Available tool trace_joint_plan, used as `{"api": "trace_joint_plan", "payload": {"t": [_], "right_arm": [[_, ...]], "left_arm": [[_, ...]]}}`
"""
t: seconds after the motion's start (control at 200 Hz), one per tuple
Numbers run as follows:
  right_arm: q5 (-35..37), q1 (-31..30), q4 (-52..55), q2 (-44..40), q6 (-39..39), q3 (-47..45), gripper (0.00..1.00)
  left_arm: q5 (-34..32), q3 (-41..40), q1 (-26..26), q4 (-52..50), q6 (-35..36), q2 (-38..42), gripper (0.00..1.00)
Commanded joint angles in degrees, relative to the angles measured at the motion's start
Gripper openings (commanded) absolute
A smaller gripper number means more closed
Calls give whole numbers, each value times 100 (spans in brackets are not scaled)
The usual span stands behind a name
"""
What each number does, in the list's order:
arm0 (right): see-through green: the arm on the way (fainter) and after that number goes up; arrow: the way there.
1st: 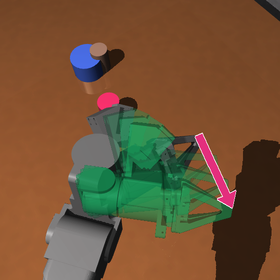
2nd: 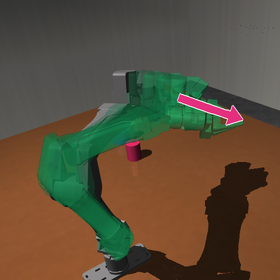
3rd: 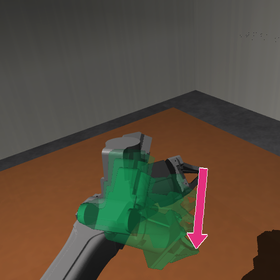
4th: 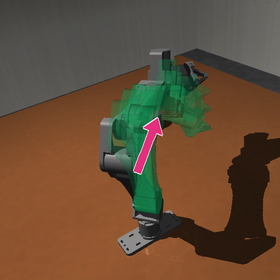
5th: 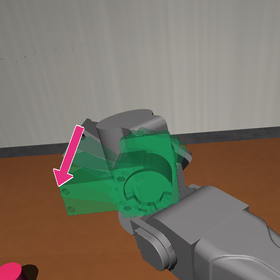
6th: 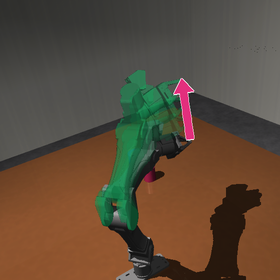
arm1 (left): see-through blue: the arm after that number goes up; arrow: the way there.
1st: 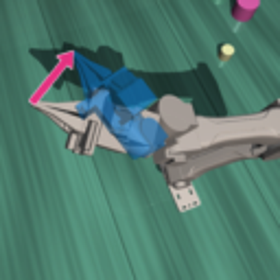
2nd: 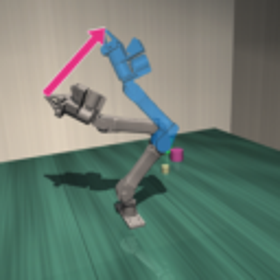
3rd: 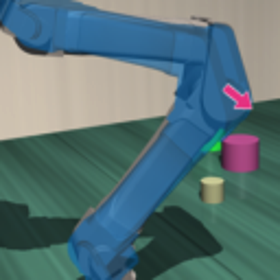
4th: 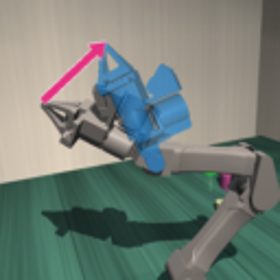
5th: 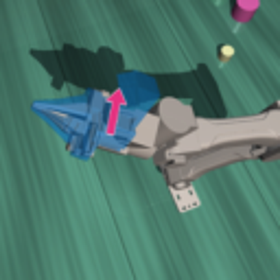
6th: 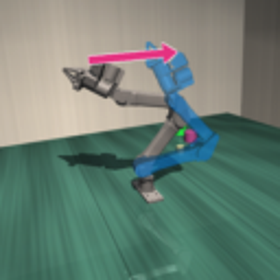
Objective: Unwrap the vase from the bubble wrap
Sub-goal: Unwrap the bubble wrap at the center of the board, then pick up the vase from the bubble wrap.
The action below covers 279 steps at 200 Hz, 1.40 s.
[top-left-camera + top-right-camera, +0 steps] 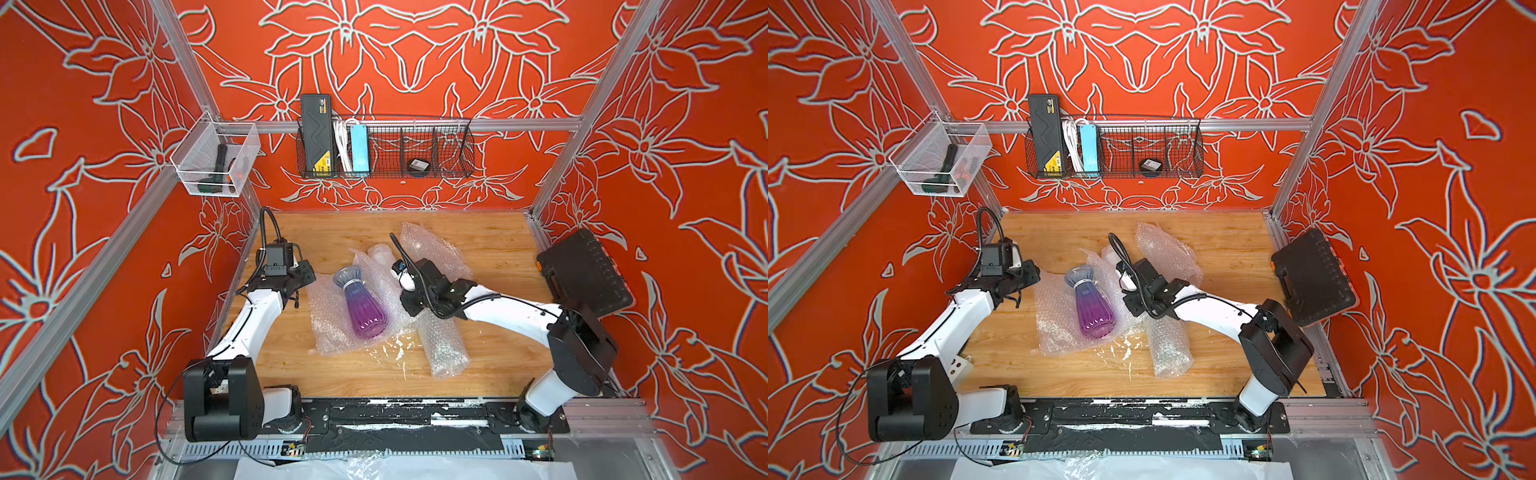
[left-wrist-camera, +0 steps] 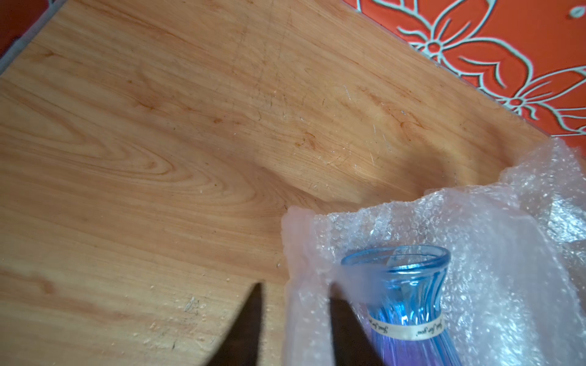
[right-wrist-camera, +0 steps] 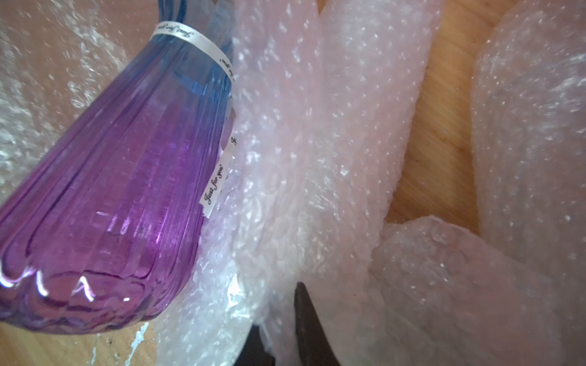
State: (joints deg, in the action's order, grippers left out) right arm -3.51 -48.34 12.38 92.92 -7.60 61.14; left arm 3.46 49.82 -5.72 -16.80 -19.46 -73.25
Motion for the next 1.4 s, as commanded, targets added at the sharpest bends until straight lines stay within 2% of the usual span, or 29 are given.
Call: {"api": "trace_joint_plan", "payload": {"t": [0.0, 0.045, 0.105, 0.19, 0.26, 0.38, 0.45, 0.555, 0.796, 0.976, 1.251, 1.391], "right_arm": [[-206, -31, -157, -156, 47, -80, 14], [-248, -31, -211, -181, 47, -119, 13], [-277, -32, -280, -219, 39, -183, 13], [-312, -29, -343, -270, 18, -249, 12], [-324, -33, -393, -291, -6, -282, 12], [-375, -35, -432, -254, 1, -294, 12], [-387, -30, -430, -231, 11, -287, 12], [-412, -35, -459, -251, -13, -321, 12], [-427, -33, -473, -323, -5, -279, 14], [-515, -35, -578, -324, -58, -298, 15], [-506, -31, -654, -373, -112, -388, 18], [-477, -30, -716, -357, -124, -434, 19]], "left_arm": [[-6, -129, -34, -42, -179, 324, 83], [-22, -40, 50, -192, -138, 530, 88], [-352, 173, 362, -518, -58, 809, 89], [-780, 349, 994, -880, -100, 1161, 82], [-532, 372, 1310, -1012, -285, 1286, 76], [22, 166, 1739, -847, -509, 1171, 77], [300, -21, 1767, -655, -618, 932, 82], [666, -247, 1767, -278, -790, 604, 98], [896, -407, 1767, 297, -1056, -132, 98], [961, -483, 1864, 798, -1540, -548, 98], [622, -17, 1954, 770, -1656, -1354, 98], [513, 293, 1953, 722, -1692, -1766, 94]]}}
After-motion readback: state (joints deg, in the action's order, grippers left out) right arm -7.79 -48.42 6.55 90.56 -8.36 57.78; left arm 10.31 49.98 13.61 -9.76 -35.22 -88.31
